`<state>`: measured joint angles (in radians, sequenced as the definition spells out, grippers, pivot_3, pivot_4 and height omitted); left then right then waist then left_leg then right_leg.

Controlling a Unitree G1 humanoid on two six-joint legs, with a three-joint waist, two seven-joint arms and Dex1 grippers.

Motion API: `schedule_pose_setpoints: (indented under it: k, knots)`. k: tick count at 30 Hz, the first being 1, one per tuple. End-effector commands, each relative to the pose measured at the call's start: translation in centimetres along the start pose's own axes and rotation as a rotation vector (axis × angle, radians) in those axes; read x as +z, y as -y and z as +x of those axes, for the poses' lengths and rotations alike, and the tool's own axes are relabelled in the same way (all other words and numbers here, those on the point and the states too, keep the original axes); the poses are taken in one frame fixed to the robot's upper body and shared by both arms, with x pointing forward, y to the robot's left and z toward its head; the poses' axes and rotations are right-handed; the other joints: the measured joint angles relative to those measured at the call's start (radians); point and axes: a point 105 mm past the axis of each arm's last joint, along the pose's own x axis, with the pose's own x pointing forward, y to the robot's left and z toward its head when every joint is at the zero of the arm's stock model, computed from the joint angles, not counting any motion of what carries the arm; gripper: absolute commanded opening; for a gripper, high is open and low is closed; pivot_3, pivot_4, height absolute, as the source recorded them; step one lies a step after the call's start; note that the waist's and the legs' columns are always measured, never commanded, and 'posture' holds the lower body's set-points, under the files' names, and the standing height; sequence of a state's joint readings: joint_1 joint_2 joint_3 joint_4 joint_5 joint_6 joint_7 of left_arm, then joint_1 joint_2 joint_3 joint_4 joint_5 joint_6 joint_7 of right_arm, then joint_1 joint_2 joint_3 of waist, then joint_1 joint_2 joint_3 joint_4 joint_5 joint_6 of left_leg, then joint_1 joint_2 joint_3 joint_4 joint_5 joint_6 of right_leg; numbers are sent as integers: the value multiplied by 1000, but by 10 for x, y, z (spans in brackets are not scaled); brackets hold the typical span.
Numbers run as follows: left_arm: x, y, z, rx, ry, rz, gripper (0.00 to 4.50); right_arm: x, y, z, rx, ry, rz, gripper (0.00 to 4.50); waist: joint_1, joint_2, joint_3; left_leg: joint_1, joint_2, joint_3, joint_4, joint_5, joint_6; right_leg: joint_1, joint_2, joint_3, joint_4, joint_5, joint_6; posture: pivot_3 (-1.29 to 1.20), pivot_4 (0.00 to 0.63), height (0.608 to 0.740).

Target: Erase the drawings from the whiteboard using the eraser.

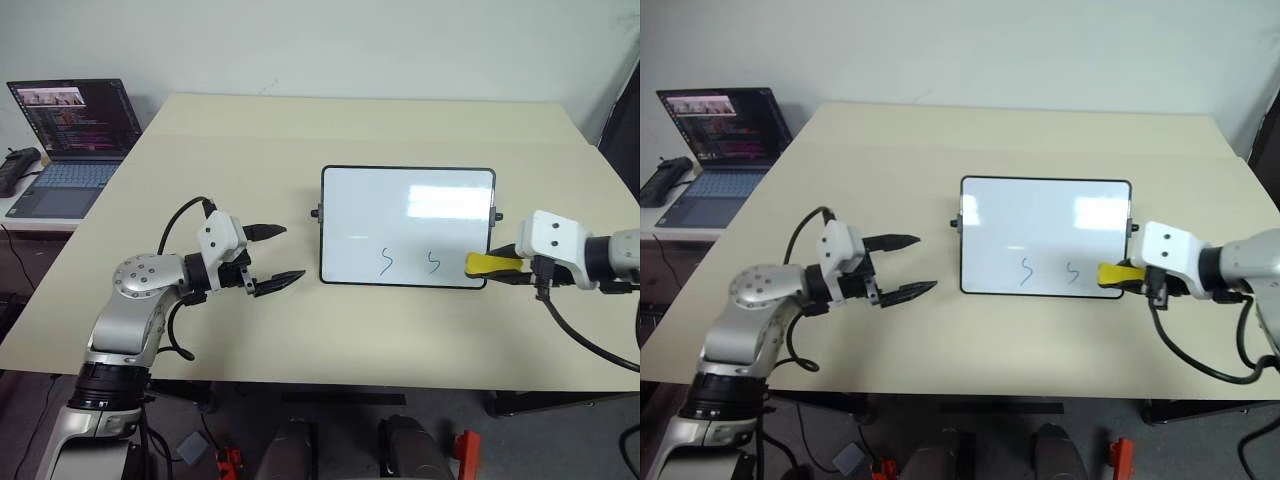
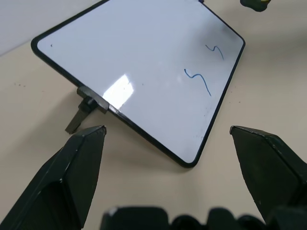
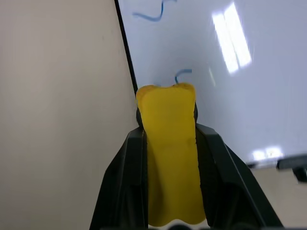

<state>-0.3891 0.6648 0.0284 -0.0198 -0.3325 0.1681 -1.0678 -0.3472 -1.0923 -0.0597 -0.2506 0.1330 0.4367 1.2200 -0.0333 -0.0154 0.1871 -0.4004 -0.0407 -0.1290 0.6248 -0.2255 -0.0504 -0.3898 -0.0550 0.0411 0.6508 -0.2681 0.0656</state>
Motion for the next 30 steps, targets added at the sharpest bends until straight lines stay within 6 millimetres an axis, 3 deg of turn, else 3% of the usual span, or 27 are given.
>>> schedule_pose_setpoints:
  k: [1,25,30]
  knots:
    - [10,-2,0,-12,23,27,4500,10,9,-11,-59,17,-54,987,0,0,0,0,0,0,0,0,0,0,0,0,0,0,0,0,150,740]
    - [17,2,8,-38,32,22,4500,6,7,-7,-61,6,-39,987,2,0,0,0,0,0,1,0,0,1,0,0,0,0,0,0,150,740]
    - [15,1,7,-39,25,20,4500,30,8,2,-65,127,-51,987,0,0,0,0,0,0,1,0,0,1,0,0,0,0,0,0,150,740]
